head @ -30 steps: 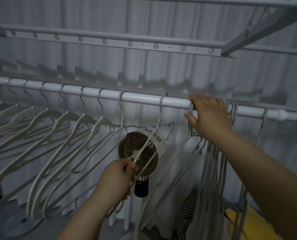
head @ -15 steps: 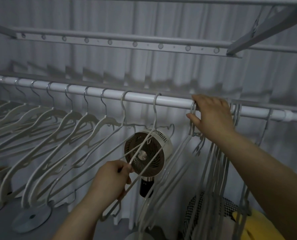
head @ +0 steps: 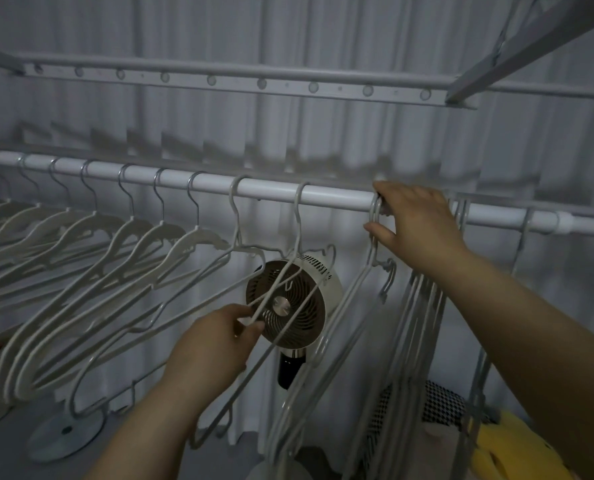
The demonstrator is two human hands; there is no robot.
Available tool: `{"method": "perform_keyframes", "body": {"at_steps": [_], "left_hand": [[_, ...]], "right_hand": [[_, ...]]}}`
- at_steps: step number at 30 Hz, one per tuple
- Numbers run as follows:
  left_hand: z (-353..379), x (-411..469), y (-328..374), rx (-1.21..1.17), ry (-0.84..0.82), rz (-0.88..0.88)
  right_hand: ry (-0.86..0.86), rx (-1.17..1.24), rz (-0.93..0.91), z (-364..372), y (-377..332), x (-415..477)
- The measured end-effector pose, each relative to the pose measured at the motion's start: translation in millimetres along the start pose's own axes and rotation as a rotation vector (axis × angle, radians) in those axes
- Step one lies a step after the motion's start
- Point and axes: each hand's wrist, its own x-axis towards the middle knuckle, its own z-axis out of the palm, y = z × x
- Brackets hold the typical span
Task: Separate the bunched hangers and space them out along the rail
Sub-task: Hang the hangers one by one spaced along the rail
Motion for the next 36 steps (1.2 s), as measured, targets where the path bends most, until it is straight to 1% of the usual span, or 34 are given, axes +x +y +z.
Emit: {"method": "perform_keyframes", "body": {"at_steps": [2,4,5,6,7,9,13,15,16,18,23,28,31,36], "left_hand": [[2.3,-3.1,-0.8,0.028,0.123,0.062],[2.3,-9.3,5.2,0.028,0.296,0.220],[2.7,-12.5,11.8,-0.009,0.348,0.305],[4.3,-15.9,19.9,-0.060,0.356,0.365],[7.3,-19.5,29.3,-0.121,0.321,0.396],[19.1,-23.8,45.6,-0.199,0.140,0.365],[53.2,-22.5,58.3,-0.268,-0.246,0.185],[61.1,-24.9,60.9,-0.374,-0.365,0.108],[63.4,-26.4,60.6,-0.399,-0.392,0.102],[63.1,-28.7,60.9,-0.420,-0.393,0.075],[54.1,-28.3,59.3,-0.502,-0.335,-0.007],[46.8,-29.2,53.8,-0.522,-0.273,-0.045],[41.8,-27.3,49.1,-0.514,-0.255,-0.035],[36.7,-27.1,42.7,-0.558,-0.228,-0.082]], "right_hand": [[0.001,-0.002,-0.004,0.0,2.0,-0.6],[-0.001,0.001,-0.007,0.0,4.5,-1.2],[-0.005,0.002,-0.009,-0.1,6.0,-1.4],[-0.012,0.003,-0.010,-0.4,7.5,-1.5],[-0.018,0.003,-0.010,-0.8,9.1,-1.7],[-0.023,0.005,-0.012,-2.0,12.4,-2.7],[-0.027,-0.006,-0.017,-4.0,18.0,-5.7],[-0.026,-0.009,-0.023,-4.6,20.5,-6.6],[-0.024,-0.010,-0.024,-5.0,21.8,-7.0],[-0.017,-0.012,-0.028,-5.1,24.3,-8.0],[-0.009,0.002,-0.021,-4.7,28.2,-8.1],[-0.003,0.009,-0.018,-3.9,28.5,-8.5],[0.004,0.009,-0.019,-3.8,27.4,-8.9],[0.005,0.015,-0.020,-3.6,23.3,-8.3]]}}
